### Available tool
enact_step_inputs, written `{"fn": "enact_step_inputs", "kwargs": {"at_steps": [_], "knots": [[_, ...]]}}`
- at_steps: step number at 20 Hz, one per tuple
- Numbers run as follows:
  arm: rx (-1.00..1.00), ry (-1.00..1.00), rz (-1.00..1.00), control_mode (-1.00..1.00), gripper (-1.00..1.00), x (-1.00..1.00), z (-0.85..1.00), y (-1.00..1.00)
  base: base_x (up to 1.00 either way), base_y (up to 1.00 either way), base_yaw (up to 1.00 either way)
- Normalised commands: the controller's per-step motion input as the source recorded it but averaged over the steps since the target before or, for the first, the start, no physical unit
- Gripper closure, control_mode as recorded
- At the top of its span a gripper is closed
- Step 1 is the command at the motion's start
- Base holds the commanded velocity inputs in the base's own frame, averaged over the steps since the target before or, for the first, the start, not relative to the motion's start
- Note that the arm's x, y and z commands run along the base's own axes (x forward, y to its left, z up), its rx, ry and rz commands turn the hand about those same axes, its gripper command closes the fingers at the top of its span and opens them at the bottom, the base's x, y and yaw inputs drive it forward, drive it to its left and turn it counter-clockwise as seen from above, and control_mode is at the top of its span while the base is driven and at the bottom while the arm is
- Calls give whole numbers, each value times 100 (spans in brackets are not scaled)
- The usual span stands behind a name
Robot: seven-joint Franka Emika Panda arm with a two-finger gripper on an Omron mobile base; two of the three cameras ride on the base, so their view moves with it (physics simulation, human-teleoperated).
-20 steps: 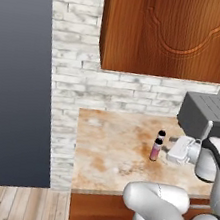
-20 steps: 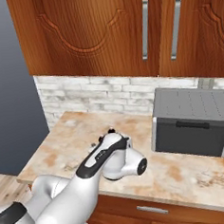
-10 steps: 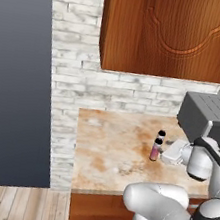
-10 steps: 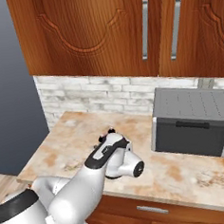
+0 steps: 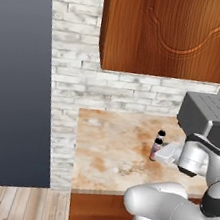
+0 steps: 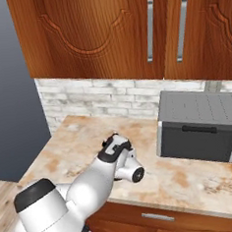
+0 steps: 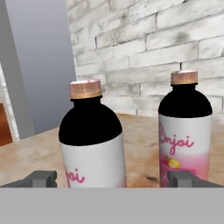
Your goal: Move the drinks to the dining counter.
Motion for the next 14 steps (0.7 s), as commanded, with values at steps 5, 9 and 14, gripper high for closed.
{"fn": "enact_step_inputs", "kwargs": {"at_steps": [5, 9, 14], "knots": [[0, 1, -3, -100, 100, 8, -22, 0, 0, 0, 0], [0, 2, -3, -100, 100, 12, -16, 0, 0, 0, 0], [0, 2, -1, -100, 100, 12, -3, 4, 0, 0, 0]]}}
